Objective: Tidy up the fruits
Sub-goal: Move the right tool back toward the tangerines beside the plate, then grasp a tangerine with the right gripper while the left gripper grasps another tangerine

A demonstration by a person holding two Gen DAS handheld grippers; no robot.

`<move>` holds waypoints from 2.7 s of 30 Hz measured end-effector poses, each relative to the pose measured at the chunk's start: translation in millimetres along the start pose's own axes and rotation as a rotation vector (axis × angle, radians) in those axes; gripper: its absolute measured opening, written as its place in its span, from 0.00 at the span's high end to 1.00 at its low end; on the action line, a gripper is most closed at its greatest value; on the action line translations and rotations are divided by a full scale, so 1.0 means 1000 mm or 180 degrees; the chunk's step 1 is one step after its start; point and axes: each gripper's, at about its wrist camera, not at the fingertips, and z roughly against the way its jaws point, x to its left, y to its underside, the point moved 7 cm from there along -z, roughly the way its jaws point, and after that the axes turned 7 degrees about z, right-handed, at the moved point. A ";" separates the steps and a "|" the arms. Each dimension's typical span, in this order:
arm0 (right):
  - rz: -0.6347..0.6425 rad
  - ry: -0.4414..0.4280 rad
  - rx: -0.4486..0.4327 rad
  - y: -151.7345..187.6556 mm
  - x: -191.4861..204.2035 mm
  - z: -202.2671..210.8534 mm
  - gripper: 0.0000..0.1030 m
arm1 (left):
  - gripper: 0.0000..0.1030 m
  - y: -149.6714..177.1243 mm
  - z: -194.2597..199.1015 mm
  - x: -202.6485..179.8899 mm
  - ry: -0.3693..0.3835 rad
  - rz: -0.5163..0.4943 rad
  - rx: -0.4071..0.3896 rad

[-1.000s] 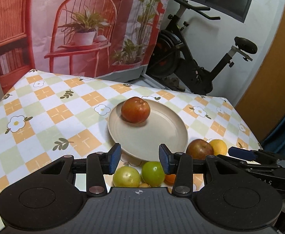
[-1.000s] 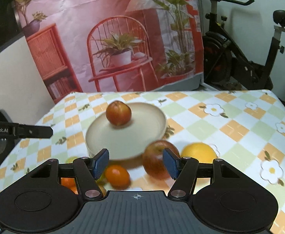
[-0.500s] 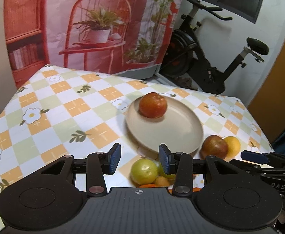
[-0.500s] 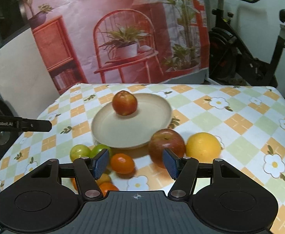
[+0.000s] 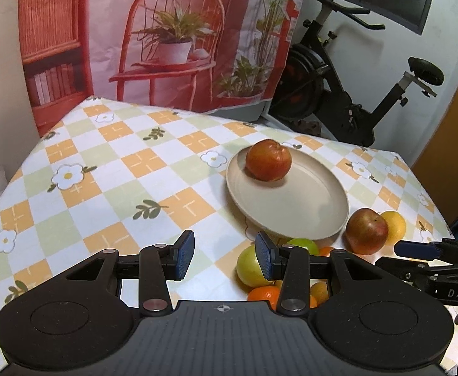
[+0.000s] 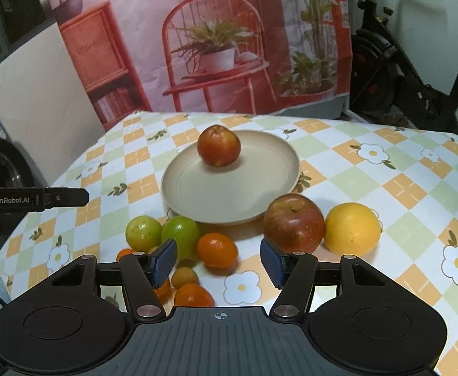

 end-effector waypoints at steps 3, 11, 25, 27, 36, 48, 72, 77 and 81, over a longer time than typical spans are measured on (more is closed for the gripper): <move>0.0076 -0.0013 0.0102 0.001 0.004 -0.004 0.45 | 0.56 0.000 -0.002 0.006 -0.0058 0.0027 0.0010; 0.0532 -0.0150 0.0529 0.011 0.027 -0.021 0.49 | 0.56 0.003 -0.002 0.008 -0.0157 -0.0152 -0.0084; 0.0697 -0.0249 0.1024 0.024 0.037 -0.049 0.62 | 0.55 0.009 -0.006 0.013 0.0041 0.0144 0.0038; 0.0724 -0.0250 0.1057 0.026 0.038 -0.051 0.63 | 0.55 0.010 -0.007 0.012 0.0041 0.0137 0.0048; 0.0661 -0.0240 0.1057 0.027 0.035 -0.054 0.67 | 0.47 0.017 -0.016 0.006 0.0004 0.0009 0.0201; 0.0379 -0.0293 0.0721 0.023 0.024 -0.044 0.68 | 0.47 0.026 -0.023 0.003 -0.0010 -0.0074 0.0347; -0.0020 -0.0202 0.0221 0.011 -0.006 -0.023 0.68 | 0.77 0.063 -0.032 -0.065 0.0572 -0.0897 0.0614; -0.0047 -0.0190 0.0180 0.009 -0.008 -0.020 0.68 | 0.74 0.066 -0.036 -0.066 0.0536 -0.1016 0.0646; -0.0074 -0.0174 0.0159 0.009 -0.011 -0.017 0.68 | 0.67 0.068 -0.038 -0.069 0.0527 -0.1104 0.0657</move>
